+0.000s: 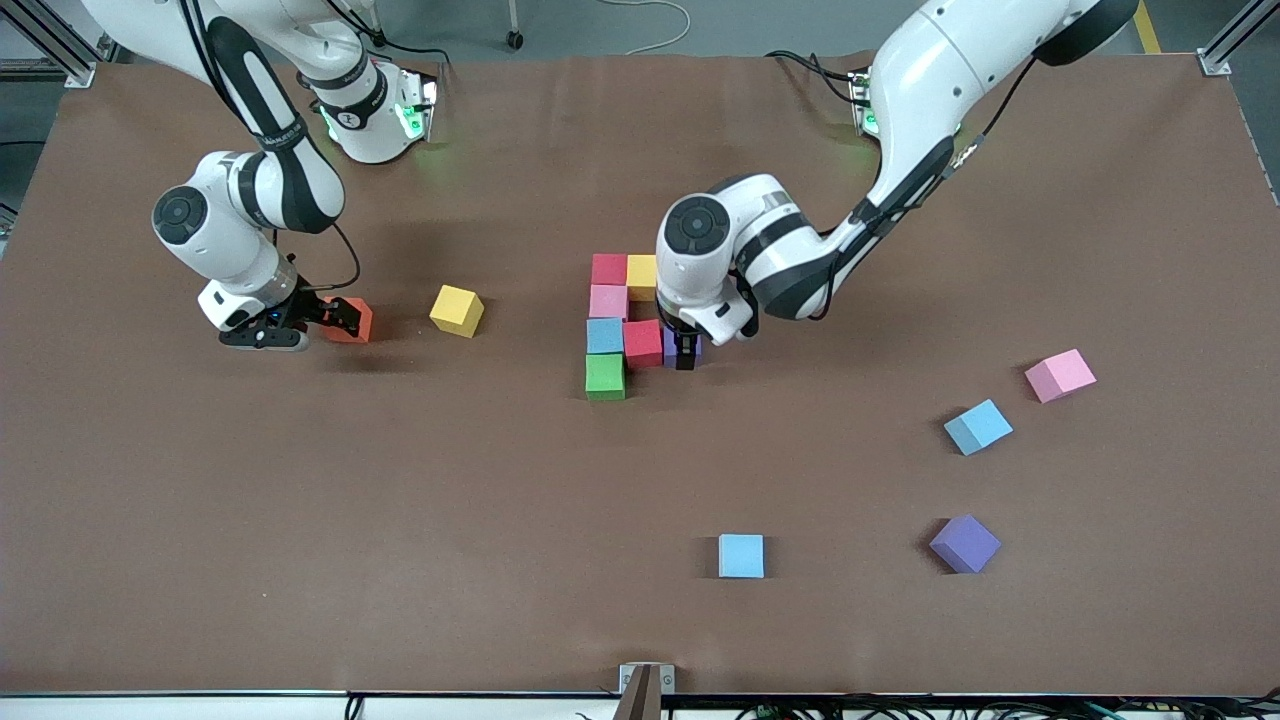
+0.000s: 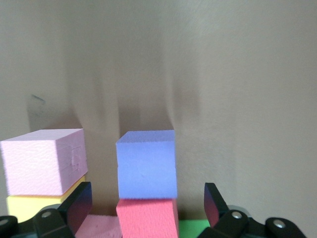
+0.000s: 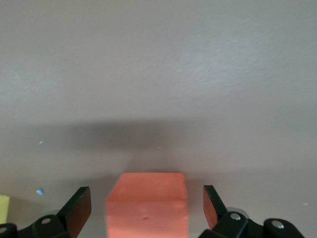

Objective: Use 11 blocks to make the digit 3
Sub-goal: 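Carry the orange cube with the right gripper while the left gripper reaches blue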

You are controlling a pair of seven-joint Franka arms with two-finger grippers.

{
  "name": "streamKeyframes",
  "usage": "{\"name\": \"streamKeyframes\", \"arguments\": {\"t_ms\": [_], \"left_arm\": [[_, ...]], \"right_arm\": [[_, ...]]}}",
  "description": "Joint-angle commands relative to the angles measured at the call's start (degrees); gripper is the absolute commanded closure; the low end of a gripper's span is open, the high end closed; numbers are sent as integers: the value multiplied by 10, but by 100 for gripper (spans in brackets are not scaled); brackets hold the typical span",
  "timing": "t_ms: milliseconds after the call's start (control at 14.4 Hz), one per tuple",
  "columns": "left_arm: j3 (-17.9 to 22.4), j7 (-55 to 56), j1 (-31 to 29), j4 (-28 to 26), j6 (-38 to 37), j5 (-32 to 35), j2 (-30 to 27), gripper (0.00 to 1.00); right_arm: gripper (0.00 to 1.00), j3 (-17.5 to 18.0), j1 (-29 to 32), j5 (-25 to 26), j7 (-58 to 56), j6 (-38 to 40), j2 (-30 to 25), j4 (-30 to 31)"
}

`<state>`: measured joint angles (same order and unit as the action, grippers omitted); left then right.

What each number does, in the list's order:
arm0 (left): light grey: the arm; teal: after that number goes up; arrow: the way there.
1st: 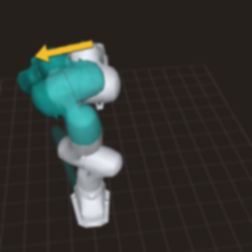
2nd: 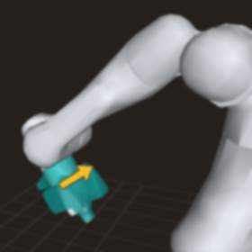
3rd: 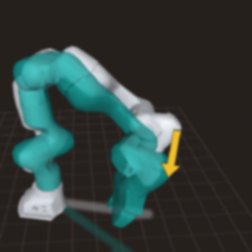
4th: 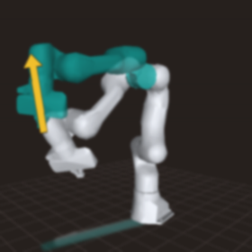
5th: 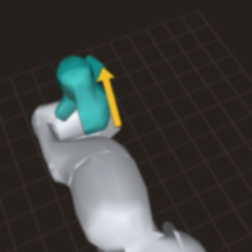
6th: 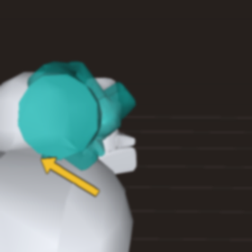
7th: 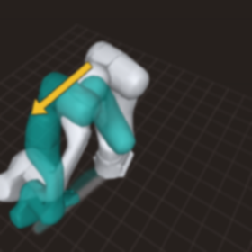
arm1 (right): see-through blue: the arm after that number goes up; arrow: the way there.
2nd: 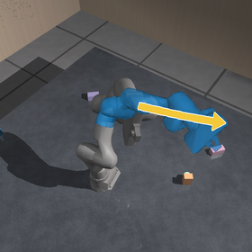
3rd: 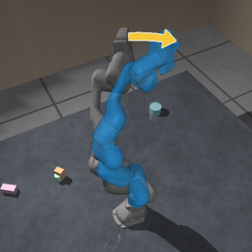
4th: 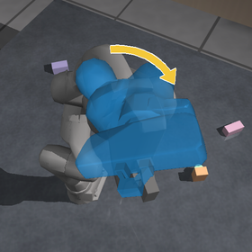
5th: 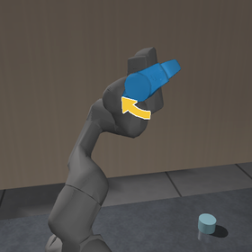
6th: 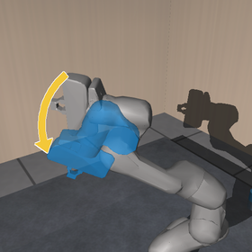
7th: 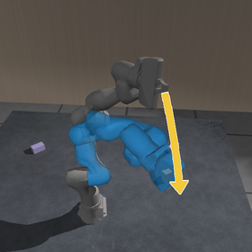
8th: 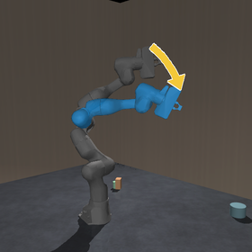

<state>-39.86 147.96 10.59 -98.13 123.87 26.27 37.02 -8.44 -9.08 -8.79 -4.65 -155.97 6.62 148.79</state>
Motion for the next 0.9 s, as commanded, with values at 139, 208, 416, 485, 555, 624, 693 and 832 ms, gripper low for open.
{"name": "streamKeyframes", "arguments": {"t_ms": [139,208,416,485,555,624,693,832], "left_arm": [[1,-138,-21,50,-108,12,-27,0],[2,-183,-31,62,-128,12,-27,0],[2,-330,-80,78,-141,13,-26,0],[3,-372,-94,80,-141,14,-26,0],[3,-413,-109,93,-141,13,-24,0],[4,-450,-122,108,-141,14,-19,0],[6,-480,-126,120,-141,14,-13,0],[29,-543,-127,145,-141,31,-2,0]], "right_arm": [[0,0,-5,-15,1,30,-14,-1],[0,-1,-5,-15,0,33,-15,0],[0,-2,0,-15,-6,49,-14,3],[0,-2,2,-15,-6,56,-14,3],[0,-3,2,-15,-6,57,-14,4],[0,-2,2,-15,-6,58,-14,5],[1,-3,2,-15,-6,59,-14,7],[23,-3,2,-15,-7,60,-14,7]]}}
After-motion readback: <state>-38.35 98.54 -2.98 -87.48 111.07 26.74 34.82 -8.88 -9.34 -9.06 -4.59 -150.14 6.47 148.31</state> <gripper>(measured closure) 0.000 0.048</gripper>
